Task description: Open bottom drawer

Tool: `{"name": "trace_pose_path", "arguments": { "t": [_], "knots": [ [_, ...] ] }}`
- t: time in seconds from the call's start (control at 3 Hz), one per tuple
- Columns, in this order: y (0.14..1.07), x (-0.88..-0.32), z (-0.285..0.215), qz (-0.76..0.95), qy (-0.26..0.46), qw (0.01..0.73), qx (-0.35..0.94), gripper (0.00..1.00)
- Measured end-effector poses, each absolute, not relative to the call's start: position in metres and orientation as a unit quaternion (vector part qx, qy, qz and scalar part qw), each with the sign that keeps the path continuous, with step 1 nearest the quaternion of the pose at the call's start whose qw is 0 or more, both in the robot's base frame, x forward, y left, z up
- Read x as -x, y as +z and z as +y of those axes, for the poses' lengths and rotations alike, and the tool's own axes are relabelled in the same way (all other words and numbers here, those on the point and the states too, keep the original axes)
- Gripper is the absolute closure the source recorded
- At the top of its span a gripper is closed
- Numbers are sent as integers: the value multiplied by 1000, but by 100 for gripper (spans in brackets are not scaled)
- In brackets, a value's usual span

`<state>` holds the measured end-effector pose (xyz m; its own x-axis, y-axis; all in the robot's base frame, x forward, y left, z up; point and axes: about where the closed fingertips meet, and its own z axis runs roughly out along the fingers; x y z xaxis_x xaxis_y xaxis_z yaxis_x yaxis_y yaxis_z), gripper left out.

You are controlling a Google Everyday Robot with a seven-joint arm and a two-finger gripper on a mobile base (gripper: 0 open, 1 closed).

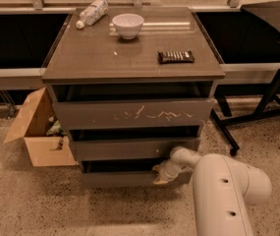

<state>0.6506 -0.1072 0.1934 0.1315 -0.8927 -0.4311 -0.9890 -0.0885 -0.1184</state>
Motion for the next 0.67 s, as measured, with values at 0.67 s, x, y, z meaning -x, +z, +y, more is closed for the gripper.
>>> {"name": "trace_pose_path", "arguments": {
  "t": [0.67],
  "knots": [
    [197,-634,-101,642,134,191,731,98]
  ]
}}
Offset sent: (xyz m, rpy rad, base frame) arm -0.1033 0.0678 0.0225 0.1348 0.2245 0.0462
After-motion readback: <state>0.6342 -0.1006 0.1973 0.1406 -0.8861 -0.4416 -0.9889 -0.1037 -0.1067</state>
